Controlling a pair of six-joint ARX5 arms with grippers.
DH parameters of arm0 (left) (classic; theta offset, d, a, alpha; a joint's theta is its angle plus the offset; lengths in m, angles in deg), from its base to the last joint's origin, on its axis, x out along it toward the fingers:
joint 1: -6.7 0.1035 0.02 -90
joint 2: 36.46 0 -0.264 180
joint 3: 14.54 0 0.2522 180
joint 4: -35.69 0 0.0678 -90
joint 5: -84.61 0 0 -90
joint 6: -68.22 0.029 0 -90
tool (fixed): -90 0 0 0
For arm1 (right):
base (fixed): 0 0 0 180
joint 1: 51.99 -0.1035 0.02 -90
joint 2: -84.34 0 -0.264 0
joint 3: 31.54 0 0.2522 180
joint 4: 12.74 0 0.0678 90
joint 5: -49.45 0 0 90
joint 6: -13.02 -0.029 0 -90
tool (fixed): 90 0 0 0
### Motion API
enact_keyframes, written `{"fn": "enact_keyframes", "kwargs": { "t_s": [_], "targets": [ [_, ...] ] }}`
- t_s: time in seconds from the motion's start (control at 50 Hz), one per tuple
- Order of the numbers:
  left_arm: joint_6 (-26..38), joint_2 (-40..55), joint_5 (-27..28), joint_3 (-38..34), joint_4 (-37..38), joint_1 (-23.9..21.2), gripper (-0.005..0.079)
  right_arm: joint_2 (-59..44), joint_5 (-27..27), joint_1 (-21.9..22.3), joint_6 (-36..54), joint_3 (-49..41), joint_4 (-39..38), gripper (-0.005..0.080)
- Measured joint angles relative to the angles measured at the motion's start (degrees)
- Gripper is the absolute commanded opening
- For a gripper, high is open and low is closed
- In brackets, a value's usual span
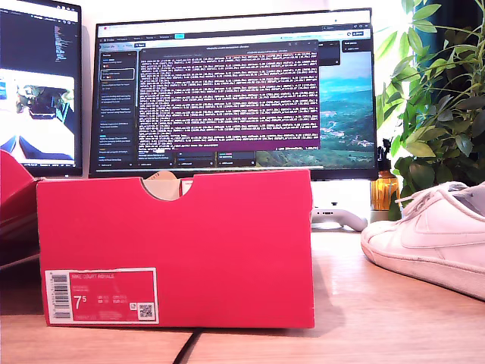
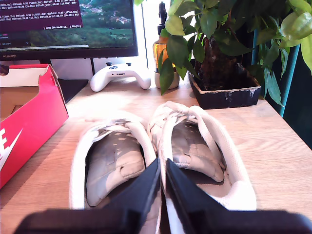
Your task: Pack the white shoes by picking the first shoe and placing it inside the red shoebox, left side, then picking and rotating the second shoe and placing it in the shoebox
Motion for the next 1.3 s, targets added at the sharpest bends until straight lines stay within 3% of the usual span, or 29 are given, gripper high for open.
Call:
{"fn": "enact_keyframes", "kwargs": {
  "t_s": [0.5,0.58,0.74,0.82,0.96,1.06,1.16,1.18,1.22,1.24,1.28,1.3],
  "targets": [
    [-2.56,0.0,0.96,0.0,-0.26,0.0,-0.0016,0.0,0.85,0.0,-0.83,-0.02,-2.51,-0.0013],
    [-8.44,0.0,3.34,0.0,-2.43,0.04,-0.0016,0.0,2.8,0.0,-5.97,-0.02,-7.89,-0.0013],
    [-12.85,0.0,11.41,0.09,-11.85,0.11,-0.0016,0.0,7.41,0.0,-12.83,0.15,-21.46,-0.0013],
    [-19.76,0.0,14.47,0.66,-16.31,0.11,-0.0016,0.0,8.04,0.0,-18.99,1.16,-23.23,-0.0011],
    [-23.87,0.0,19.69,4.98,-21.38,-0.17,-0.0016,0.0,11.3,0.0,-21.18,5.81,-23.15,0.0],
    [-19.26,0.04,25.49,11.06,-16.52,-0.2,-0.0016,-0.04,13.18,0.0,-21.2,10.25,-21.0,0.0],
    [-15.08,0.92,27.08,17.7,-6.97,-0.31,-0.0016,-0.48,16.37,0.0,-21.18,14.23,-17.33,0.0],
    [-9.53,1.38,27.06,19.06,-4.59,-0.31,-0.0016,-0.81,17.33,0.0,-21.18,14.93,-16.83,0.0],
    [-9.53,3.06,27.12,21.57,-0.57,-0.31,-0.0016,-1.84,19.43,0.0,-21.18,16.28,-16.22,0.0],
    [-2.75,4.0,27.17,22.71,1.53,-0.31,-0.0016,-2.49,20.41,0.0,-21.18,16.9,-16.09,-0.0001],
    [-1.46,6.05,27.3,24.63,5.53,-0.33,-0.0016,-4.02,21.97,0.0,-21.18,18.05,-15.89,-0.0001],
    [3.8,7.26,27.32,25.55,7.82,-0.33,-0.0016,-4.96,22.67,0.0,-21.2,18.69,-15.74,-0.0004]
  ]
}}
